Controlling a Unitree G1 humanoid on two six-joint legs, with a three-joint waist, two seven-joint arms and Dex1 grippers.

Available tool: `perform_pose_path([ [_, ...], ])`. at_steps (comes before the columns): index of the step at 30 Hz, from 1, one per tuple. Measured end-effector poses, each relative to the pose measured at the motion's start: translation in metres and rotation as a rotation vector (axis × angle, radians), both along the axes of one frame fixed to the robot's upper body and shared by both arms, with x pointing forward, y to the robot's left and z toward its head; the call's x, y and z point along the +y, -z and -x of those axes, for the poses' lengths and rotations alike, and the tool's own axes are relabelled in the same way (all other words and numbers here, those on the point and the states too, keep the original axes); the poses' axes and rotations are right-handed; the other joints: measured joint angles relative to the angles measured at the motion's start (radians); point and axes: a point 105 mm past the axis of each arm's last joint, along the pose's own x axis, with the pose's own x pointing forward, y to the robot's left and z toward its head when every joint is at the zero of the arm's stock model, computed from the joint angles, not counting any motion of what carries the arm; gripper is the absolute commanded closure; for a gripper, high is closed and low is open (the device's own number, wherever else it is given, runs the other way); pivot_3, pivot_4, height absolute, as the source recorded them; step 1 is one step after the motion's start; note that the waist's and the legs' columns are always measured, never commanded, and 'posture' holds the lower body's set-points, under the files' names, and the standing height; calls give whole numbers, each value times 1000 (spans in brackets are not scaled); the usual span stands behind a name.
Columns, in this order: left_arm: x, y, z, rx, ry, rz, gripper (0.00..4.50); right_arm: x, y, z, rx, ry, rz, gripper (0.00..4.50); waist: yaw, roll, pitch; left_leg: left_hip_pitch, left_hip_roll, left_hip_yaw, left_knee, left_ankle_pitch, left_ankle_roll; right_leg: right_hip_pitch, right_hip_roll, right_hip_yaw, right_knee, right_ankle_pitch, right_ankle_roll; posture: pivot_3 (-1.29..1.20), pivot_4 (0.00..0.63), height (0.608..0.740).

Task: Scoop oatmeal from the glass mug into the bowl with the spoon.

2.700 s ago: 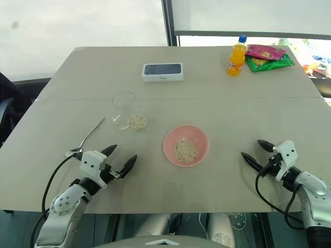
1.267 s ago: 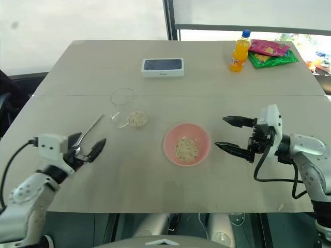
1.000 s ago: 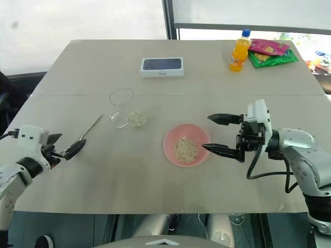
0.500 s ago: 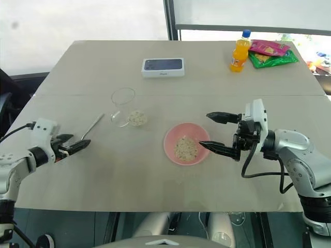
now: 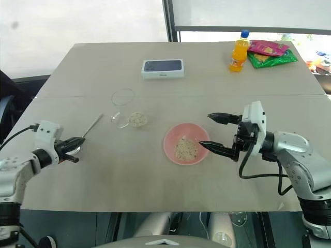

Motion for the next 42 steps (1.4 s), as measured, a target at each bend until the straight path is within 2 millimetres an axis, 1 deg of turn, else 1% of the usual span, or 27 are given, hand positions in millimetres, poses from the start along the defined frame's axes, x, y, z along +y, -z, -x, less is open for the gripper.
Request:
perform_pose_path([
  [1, -1, -3, -2, -46, -13, 4, 4459, 0, 1, -1, -1, 5, 21, 0, 0, -2, 1, -1, 0, -1, 1, 0, 0, 0, 0, -1, 0, 0, 0, 0, 150, 740],
  [3, -2, -23, -9, -160, -42, 15, 4459, 0, 2, -6, 14, 30, 33, 0, -1, -10, 5, -3, 1, -3, 3, 1, -1, 0, 1, -3, 0, 1, -2, 0, 150, 740],
  [4, -6, -40, -14, -235, -41, 22, 4459, 0, 0, -11, 25, 47, 26, 0, -1, -14, 7, -4, 1, -3, 5, 1, -2, 0, 1, -4, 1, 2, -3, 0, 150, 740],
  [6, -20, -86, -24, -401, 0, 4, 4459, 5, -9, -21, 31, 79, -15, 0, -3, -17, 9, -5, 1, -3, 8, 1, -2, 0, 2, -4, 1, 3, -3, 0, 150, 740],
  [7, -32, -111, -27, -491, 36, -5, 4459, 10, -16, -25, 30, 90, -44, 0, -4, -17, 9, -5, 1, -2, 9, 1, -2, 0, 2, -3, 1, 4, -3, 0, 150, 740],
  [8, -47, -140, -28, -591, 87, -16, 4459, 16, -26, -31, 26, 103, -85, 0, -5, -17, 9, -5, 1, -1, 9, 1, -2, 0, 2, -3, 1, 4, -2, 0, 150, 740],
  [9, -63, -165, -28, -673, 146, -22, 4459, 23, -35, -35, 26, 114, -123, 0, -6, -17, 9, -5, 1, 0, 10, 1, -2, 0, 2, -3, 1, 4, -2, 0, 150, 740],
  [10, -73, -176, -28, -709, 180, -27, 4459, 26, -40, -38, 25, 121, -141, 0, -6, -17, 9, -5, 1, 0, 10, 1, -2, 0, 2, -4, 1, 4, -2, 0, 150, 740],
  [12, -100, -197, -29, -773, 277, -40, 4459, 32, -51, -47, 35, 148, -180, 0, -7, -17, 9, -5, 1, 0, 9, 1, -2, 0, 2, -4, 1, 4, -2, 0, 150, 740],
  [13, -109, -202, -29, -787, 312, -46, 4459, 34, -56, -50, 40, 159, -194, 0, -8, -17, 9, -5, 1, 0, 9, 1, -2, 0, 2, -4, 1, 4, -2, 0, 150, 740],
  [14, -115, -204, -30, -792, 332, -48, 4459, 35, -59, -52, 48, 166, -208, 0, -9, -17, 9, -5, 1, 0, 9, 1, -2, -1, 3, -4, 2, 4, -2, 0, 150, 740],
  [15, -125, -207, -31, -792, 367, -51, 4459, 37, -65, -55, 59, 174, -243, 0, -10, -17, 9, -5, 1, 0, 9, 1, -2, -1, 3, -4, 2, 4, -2, 0, 150, 740],
  [16, -145, -208, -31, -784, 441, -62, 4459, 41, -79, -58, 65, 169, -299, 0, -13, -17, 9, -6, 1, 0, 9, 1, -2, -2, 3, -3, 2, 4, -2, 0, 150, 740],
  [17, -146, -208, -31, -783, 445, -63, 4459, 42, -80, -58, 64, 168, -301, 0, -14, -17, 9, -6, 1, 0, 9, 1, -2, -2, 3, -3, 2, 4, -2, 0, 150, 740],
  [19, -177, -201, -29, -750, 562, -77, 4459, 52, -102, -56, 99, 135, -406, 0, -26, -17, 9, -6, 1, 0, 9, 1, -2, -2, 3, -3, 2, 4, -2, 0, 150, 740],
  [20, -187, -197, -28, -735, 600, -79, 4459, 57, -108, -53, 106, 110, -423, 0, -30, -17, 9, -6, 1, 0, 9, 1, -2, -2, 4, -3, 3, 4, -2, 0, 150, 740],
  [21, -191, -195, -27, -726, 618, -81, 4459, 60, -111, -52, 116, 102, -435, 0, -31, -17, 9, -6, 1, 0, 9, 1, -2, -2, 4, -3, 3, 4, -2, 0, 150, 740],
  [23, -210, -191, -28, -697, 686, -66, 4459, 72, -127, -50, 152, 75, -531, 0, -35, -17, 9, -6, 1, 2, 10, 2, -3, -6, 6, -1, 8, 4, -2, 0, 150, 740],
  [25, -228, -193, -26, -693, 758, -50, 4459, 86, -137, -47, 166, 46, -564, 0, -37, -17, 9, -7, 1, 3, 10, 3, -4, -8, 5, 1, 12, 4, -2, 0, 150, 740],
  [26, -233, -193, -25, -691, 780, -46, 4459, 90, -139, -46, 169, 38, -566, 0, -37, -17, 9, -7, 1, 4, 10, 3, -4, -9, 6, 2, 14, 4, -3, 0, 150, 740],
  [28, -238, -189, -24, -672, 811, -49, 4459, 95, -142, -50, 182, 45, -574, 0, -39, -17, 9, -7, 1, 7, 10, 4, -5, -12, 9, 5, 17, 4, -3, 0, 150, 740],
  [31, -238, -184, -28, -651, 810, -46, 4459, 98, -143, -57, 188, 63, -581, 0, -40, -17, 9, -7, 3, 11, 10, 4, -5, -14, 12, 10, 18, 4, -3, 0, 150, 740],
  [33, -238, -183, -29, -648, 810, -50, 4500, 98, -145, -59, 185, 72, -591, 496, -40, -17, 9, -7, 4, 12, 10, 4, -5, -15, 13, 12, 19, 5, -3, 0, 150, 740],
  [34, -238, -183, -29, -655, 815, -58, 4500, 97, -147, -62, 185, 86, -602, 635, -41, -17, 9, -7, 4, 12, 10, 4, -5, -15, 13, 12, 19, 5, -3, 0, 150, 740],
  [39, -235, -184, -31, -666, 796, -77, 4500, 91, -149, -65, 166, 113, -614, 635, -48, -17, 9, -7, 4, 14, 10, 4, -5, -16, 14, 14, 18, 5, -3, 0, 150, 740],
  [42, -233, -184, -33, -671, 785, -84, 4500, 79, -155, -71, 134, 158, -661, 635, -50, -17, 9, -7, 4, 14, 10, 4, -5, -16, 14, 14, 18, 5, -3, 0, 150, 740],
])
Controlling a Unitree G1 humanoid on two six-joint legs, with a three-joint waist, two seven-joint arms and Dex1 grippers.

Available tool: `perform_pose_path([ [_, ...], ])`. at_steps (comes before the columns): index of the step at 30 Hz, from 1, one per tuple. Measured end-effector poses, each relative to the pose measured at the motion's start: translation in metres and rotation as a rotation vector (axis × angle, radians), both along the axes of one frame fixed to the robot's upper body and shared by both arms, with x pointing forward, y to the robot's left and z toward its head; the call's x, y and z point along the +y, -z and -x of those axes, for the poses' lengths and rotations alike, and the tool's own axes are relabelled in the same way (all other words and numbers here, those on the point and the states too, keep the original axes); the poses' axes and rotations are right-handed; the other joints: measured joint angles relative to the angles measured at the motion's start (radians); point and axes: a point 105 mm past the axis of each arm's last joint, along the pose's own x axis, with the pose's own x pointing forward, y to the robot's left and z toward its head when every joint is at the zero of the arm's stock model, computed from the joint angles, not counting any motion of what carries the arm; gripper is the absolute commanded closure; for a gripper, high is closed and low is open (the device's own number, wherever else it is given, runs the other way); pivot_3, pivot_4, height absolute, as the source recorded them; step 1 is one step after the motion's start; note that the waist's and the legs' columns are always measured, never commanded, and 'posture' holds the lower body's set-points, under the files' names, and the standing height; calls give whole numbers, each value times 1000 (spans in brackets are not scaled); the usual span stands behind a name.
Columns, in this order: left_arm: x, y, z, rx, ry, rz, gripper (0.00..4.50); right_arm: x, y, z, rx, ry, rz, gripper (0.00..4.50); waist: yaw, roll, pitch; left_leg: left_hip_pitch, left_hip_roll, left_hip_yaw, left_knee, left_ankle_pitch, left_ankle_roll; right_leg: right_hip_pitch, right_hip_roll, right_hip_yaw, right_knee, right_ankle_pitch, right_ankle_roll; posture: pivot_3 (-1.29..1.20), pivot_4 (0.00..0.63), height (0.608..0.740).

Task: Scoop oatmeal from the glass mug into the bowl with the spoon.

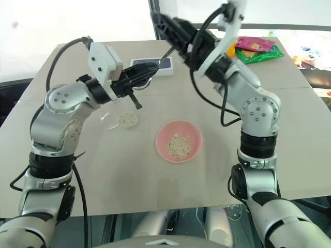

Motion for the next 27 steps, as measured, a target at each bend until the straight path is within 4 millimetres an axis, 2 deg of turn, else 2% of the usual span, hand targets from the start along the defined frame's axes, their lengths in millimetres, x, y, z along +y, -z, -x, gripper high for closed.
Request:
perform_pose_path([
  [1, 1, 1, -1, 0, -6, -3, 4500, -12, -4, -7, -12, 62, -40, 635, -3, 0, 0, 0, 0, 0, 0, 0, 0, 0, 0, 0, 0, 0, 0, 0, 150, 740],
  [3, 1, 0, -1, -8, -7, -5, 4500, -25, -7, -16, -6, 122, -69, 635, -5, 0, 0, 0, 0, 1, 0, 0, 0, 0, 0, 1, 1, 0, 0, 0, 150, 740],
  [6, 1, 0, -1, -9, -7, -5, 4500, -35, -5, -26, 7, 181, -51, 635, -8, 0, 0, 0, 1, 2, 0, 0, 0, -1, 0, 1, 1, 0, 0, 0, 150, 740],
  [12, -2, 0, -1, -10, 3, 5, 4500, -20, 25, -28, 101, 130, 24, 635, -13, 0, 0, 0, 2, 4, -1, 0, 0, -2, 1, 4, 1, 0, 0, 0, 150, 740],
  [17, -2, 0, -1, -10, 2, 1, 4500, -4, 23, -10, 76, 23, 45, 635, -11, 0, 0, 0, 2, 4, 0, 0, 0, -2, 1, 4, 1, 0, 0, 0, 150, 740],
  [19, -2, 0, -1, -8, 3, -1, 4500, -4, 23, -9, 76, 17, 47, 1167, -10, 0, 0, 0, 2, 4, 0, 0, 0, -2, 1, 4, 1, 0, 0, 0, 150, 740],
  [24, -2, 1, 0, -2, 10, -6, 4500, -6, 23, -11, 79, 25, 46, 3278, -11, 0, 0, 0, 2, 5, 0, 0, 0, -2, 2, 4, 1, 1, -1, 0, 150, 740],
  [26, -3, 2, 0, 0, 14, -9, 4500, -6, 23, -11, 81, 27, 46, 4313, -11, 0, 0, 0, 2, 5, 0, 0, 0, -2, 2, 4, 1, 1, -1, 0, 150, 740],
  [27, -3, 2, 0, 3, 14, -10, 4500, -6, 24, -12, 85, 24, 44, 4463, -11, 0, 0, 0, 2, 5, 0, 0, 0, -2, 2, 4, 1, 1, -1, 0, 150, 740],
])
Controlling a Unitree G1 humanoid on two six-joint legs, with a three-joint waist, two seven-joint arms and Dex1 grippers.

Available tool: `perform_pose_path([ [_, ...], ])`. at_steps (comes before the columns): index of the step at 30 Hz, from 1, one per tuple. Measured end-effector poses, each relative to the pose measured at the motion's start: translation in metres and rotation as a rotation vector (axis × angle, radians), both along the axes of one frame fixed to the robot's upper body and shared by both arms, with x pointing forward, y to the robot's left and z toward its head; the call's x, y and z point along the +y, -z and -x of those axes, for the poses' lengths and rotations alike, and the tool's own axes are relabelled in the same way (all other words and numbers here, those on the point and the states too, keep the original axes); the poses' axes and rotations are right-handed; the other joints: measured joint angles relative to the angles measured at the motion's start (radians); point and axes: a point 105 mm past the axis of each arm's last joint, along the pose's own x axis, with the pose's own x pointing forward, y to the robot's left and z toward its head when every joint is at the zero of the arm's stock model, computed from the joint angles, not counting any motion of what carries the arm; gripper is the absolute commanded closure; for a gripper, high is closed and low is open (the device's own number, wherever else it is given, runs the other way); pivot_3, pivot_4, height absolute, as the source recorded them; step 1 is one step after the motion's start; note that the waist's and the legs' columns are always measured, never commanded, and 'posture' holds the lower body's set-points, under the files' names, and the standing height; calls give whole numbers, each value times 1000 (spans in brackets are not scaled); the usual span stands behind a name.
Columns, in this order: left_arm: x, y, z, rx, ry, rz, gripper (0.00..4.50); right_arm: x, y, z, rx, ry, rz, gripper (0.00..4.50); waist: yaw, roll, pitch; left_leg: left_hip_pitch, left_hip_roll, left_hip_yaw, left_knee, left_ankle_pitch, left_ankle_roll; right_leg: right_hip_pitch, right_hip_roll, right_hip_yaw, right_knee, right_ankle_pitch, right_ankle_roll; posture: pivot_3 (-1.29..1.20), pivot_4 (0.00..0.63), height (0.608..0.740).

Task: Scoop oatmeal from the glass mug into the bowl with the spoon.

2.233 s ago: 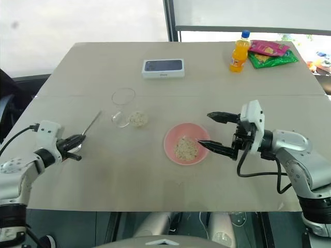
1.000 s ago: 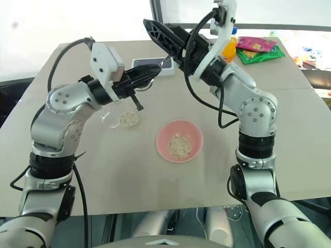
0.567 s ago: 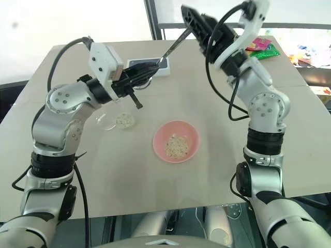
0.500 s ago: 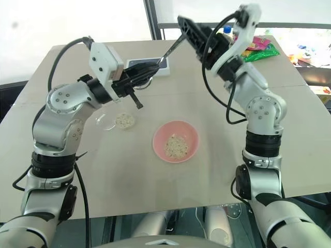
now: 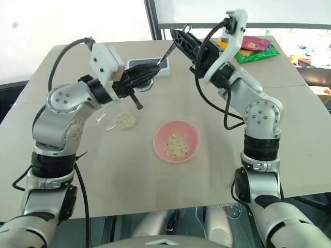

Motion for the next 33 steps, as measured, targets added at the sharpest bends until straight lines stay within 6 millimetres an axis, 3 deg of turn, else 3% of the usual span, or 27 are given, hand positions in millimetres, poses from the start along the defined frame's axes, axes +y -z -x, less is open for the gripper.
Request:
perform_pose_path([
  [8, 0, 0, 0, -5, -1, 4, 4500, 2, -2, 3, -11, -15, 1, 4463, 1, 0, 0, 0, 0, 1, 0, 0, 0, 0, 0, 1, 0, 0, 0, 0, 150, 740],
  [9, 0, 0, 0, -6, 0, 6, 3842, 1, -2, 3, -11, -14, 0, 4500, 0, 0, 0, 0, 0, 1, 0, 0, 0, 0, 0, 1, 0, 0, 0, 0, 150, 740],
  [10, 0, -1, 0, -18, 2, 10, 3643, 1, -2, 2, -7, -8, 1, 4500, 0, 0, 0, 0, 0, 1, 0, 0, 0, 0, 0, 1, 0, 0, 0, 0, 150, 740],
  [13, 1, -8, 1, -57, -9, 38, 2261, -6, 0, -5, 26, 29, -18, 4500, 0, 0, 0, 0, 0, 1, 0, 0, 0, 0, 0, 1, 0, 0, 0, 0, 150, 740],
  [19, 13, -24, 18, -161, -105, 248, 2261, -23, 0, -13, 59, 80, -52, 4500, -1, 0, 0, 0, 1, 4, 0, 0, 0, 0, 0, 3, 0, 0, 0, 0, 150, 740],
  [24, 46, -16, 34, -200, -338, 405, 2261, -55, 2, -30, 96, 187, -72, 4500, 2, 0, 0, 1, 1, 6, 1, 0, 0, 0, 0, 4, 1, 0, 0, 0, 150, 740],
  [27, 63, 9, 53, -227, -537, 359, 2261, -74, 6, -39, 112, 251, -58, 4500, 1, 0, 0, 2, 1, 9, 0, 0, 1, 0, 0, 8, 1, 0, 0, 0, 150, 740],
  [28, 71, 26, 62, -202, -614, 334, 2261, -83, 8, -43, 117, 286, -53, 4500, 2, 0, 0, 2, 1, 9, 0, 0, 1, 0, 1, 8, 1, 0, 0, 0, 150, 740],
  [32, 85, 66, 83, -115, -760, 303, 2261, -94, 12, -49, 121, 328, -42, 4500, 8, 1, -1, 3, 2, 9, 0, 0, 1, 0, 1, 8, 1, 1, -1, 0, 150, 740],
  [33, 94, 92, 92, -32, -843, 297, 2261, -100, 13, -51, 126, 347, -34, 4500, 8, 1, -1, 3, 2, 10, 0, 0, 1, 0, 1, 8, 1, 1, -1, 0, 150, 740],
])
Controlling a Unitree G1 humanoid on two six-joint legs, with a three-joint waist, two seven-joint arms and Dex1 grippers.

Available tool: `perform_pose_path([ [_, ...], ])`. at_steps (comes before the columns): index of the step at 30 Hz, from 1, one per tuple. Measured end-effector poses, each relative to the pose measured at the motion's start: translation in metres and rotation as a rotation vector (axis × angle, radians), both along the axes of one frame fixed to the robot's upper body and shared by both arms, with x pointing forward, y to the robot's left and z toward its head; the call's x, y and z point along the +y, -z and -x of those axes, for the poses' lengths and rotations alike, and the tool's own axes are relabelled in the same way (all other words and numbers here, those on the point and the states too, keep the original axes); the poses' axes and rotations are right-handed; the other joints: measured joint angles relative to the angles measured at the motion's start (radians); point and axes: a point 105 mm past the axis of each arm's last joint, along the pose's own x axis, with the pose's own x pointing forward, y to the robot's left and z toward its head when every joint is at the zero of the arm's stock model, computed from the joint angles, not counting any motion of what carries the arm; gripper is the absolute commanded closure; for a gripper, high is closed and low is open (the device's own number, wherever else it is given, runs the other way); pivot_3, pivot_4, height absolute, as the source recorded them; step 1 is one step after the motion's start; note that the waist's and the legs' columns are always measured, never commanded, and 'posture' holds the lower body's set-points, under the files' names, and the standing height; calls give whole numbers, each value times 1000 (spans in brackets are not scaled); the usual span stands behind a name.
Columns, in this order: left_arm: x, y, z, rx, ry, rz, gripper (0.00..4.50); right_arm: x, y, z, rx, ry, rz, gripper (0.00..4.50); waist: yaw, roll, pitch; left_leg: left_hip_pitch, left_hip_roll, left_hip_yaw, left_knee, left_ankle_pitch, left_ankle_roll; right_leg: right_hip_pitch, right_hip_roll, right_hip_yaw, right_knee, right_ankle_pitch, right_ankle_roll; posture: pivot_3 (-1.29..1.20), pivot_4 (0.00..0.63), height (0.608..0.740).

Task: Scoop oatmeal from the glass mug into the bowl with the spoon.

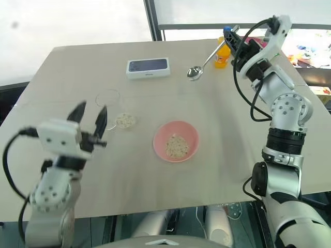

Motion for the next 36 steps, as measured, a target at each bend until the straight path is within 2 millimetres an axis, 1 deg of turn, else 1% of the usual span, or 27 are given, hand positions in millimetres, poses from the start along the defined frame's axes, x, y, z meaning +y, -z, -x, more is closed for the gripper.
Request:
perform_pose_path([
  [2, 3, 4, 0, 13, -22, -2, 2261, -4, 1, -1, 5, 13, -3, 4500, 17, 0, 0, 0, 2, -1, 0, 0, 0, 0, 1, -2, 0, 1, -2, 0, 150, 740],
  [4, 11, 8, 3, 1, -87, 18, 2261, -1, 2, -1, 4, 3, 3, 4500, 27, 1, 0, 0, 4, -1, 0, -2, 3, 1, 3, -3, -2, 4, -5, 0, 150, 740],
  [6, 24, 23, -1, 43, -167, 54, 2261, -1, 2, -1, 3, 3, 5, 4500, 30, 1, 0, 0, 4, -1, 1, -2, 4, 1, 4, -4, -2, 5, -5, 0, 150, 740],
  [9, 29, 33, -5, 72, -203, 54, 2261, -1, 2, -1, 3, 5, 6, 4500, 29, 1, 0, 0, 5, -1, 1, -2, 3, 1, 4, -3, -3, 5, -5, 0, 150, 740],
  [10, 30, 33, -6, 74, -208, 49, 2261, -1, 2, -1, 3, 5, 6, 4500, 28, 1, 0, 0, 5, -1, 1, 0, 0, 1, 4, -3, -3, 6, -4, 0, 150, 740],
  [17, 32, 46, -22, 108, -223, 48, 2261, -2, 3, -1, 4, 9, 3, 4500, 27, 1, 0, 0, 5, 0, 0, 0, -1, 1, 4, -3, -3, 6, -4, 0, 150, 740],
  [23, 34, 62, -33, 154, -222, 29, 2261, -2, 5, 1, 2, 15, -3, 4500, 25, 1, 0, -1, 5, 0, 0, 0, -1, 0, 4, -3, -3, 6, -4, 0, 150, 740],
  [28, 29, 58, -33, 124, -190, 1, 2261, -2, 4, 3, -6, 17, -1, 4500, 24, 1, 0, -1, 5, 0, 0, 0, -1, 0, 4, -2, -4, 6, -4, 0, 150, 740],
  [32, 20, 65, -31, 143, -147, -3, 2261, -3, 9, 3, 4, 20, -1, 4500, 25, 1, 0, -1, 5, 0, 0, 0, -1, 0, 3, -2, -4, 6, -4, 0, 150, 740],
  [36, 20, 61, -34, 129, -147, -3, 2261, -2, 9, 3, 5, 19, -2, 4500, 24, 1, 0, -1, 5, 0, 0, 0, 0, 0, 4, -3, -3, 6, -4, 0, 150, 740],
])
